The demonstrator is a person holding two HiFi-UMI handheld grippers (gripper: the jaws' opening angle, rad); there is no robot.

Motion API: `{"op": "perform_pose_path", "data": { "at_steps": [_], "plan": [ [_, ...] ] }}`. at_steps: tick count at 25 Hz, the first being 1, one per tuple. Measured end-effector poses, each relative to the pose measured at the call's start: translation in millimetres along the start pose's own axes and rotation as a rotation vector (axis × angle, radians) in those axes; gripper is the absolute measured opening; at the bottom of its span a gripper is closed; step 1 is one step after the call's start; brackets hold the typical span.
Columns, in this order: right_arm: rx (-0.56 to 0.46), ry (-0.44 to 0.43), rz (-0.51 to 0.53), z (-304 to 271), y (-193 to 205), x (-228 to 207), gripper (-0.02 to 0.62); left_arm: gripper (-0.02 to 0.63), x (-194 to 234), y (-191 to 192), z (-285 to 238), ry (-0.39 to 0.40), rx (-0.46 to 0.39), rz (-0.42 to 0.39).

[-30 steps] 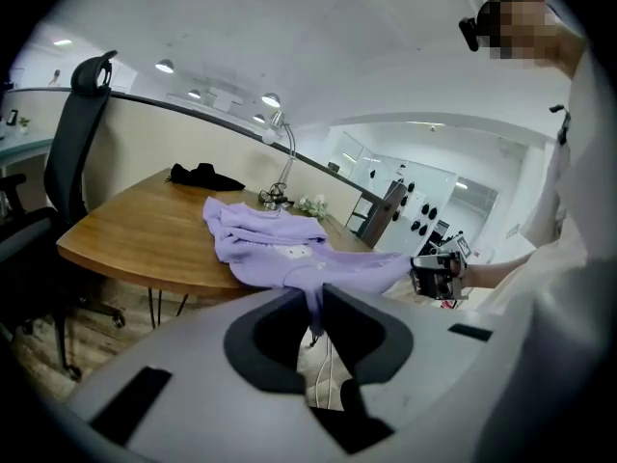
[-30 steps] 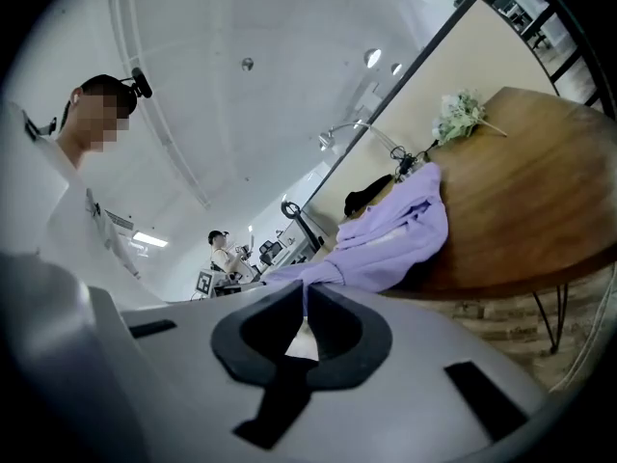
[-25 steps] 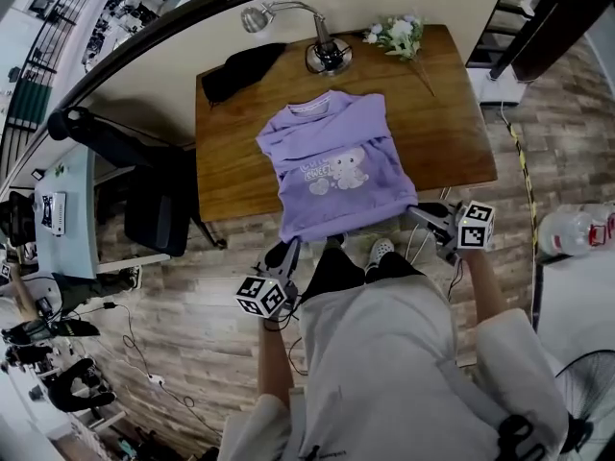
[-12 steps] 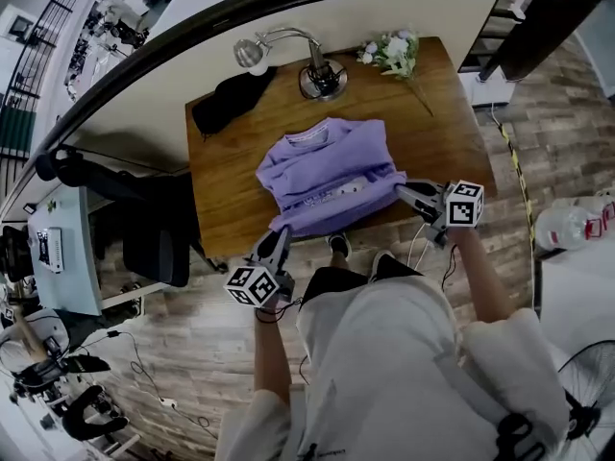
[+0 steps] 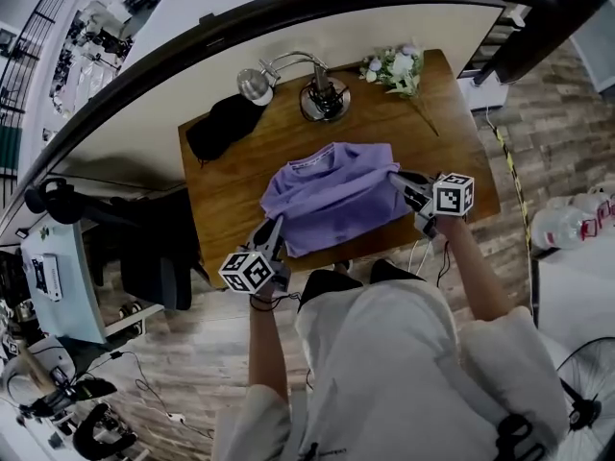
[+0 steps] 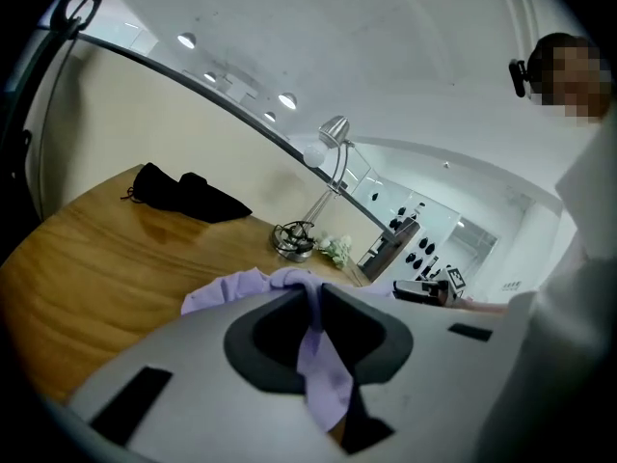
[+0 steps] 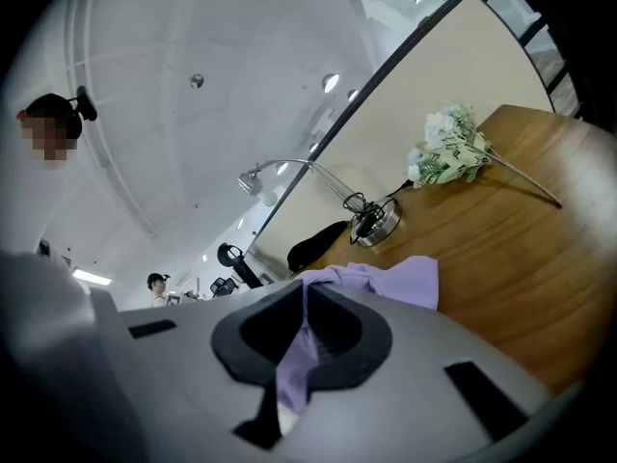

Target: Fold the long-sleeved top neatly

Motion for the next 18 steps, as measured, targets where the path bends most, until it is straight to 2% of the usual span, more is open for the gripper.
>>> {"op": "perform_pose_path", "data": {
  "at_steps": [4,9,13,16,18],
  "plan": [
    [0.006,0.035,-0.024,-28,-18,-12,0.021,0.058,28,-8,-21,-0.026,0.043,0.028],
    [0.025,0.081,-0.111,-60,-32,-30,0.023,0.058,62,0,-44,-0.083,0.106,0.133],
    [0.04,0.188,-0.172,-81,-37,-49,0.023,0.058,80,2,-67,-0.129,0.171,0.171],
    [0.008,0.244,-0.216,-93,-38,-64,0.028,0.06,92,2,-81,-0.177,0.194,0.191],
    [-0.043,0.252,-0.276,-96,-38,-73,0.058,0.067,97,5,-83,-0.208,0.185,0.235]
  ]
}}
Point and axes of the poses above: the fingertips, and each gripper's own axes: z backward along the fingers, x to its left, y out of its underside, the point moved 9 cm from there along z, backward along the fingers, and after that the axes turned 10 degrees about -z, right-handed, at the moved point
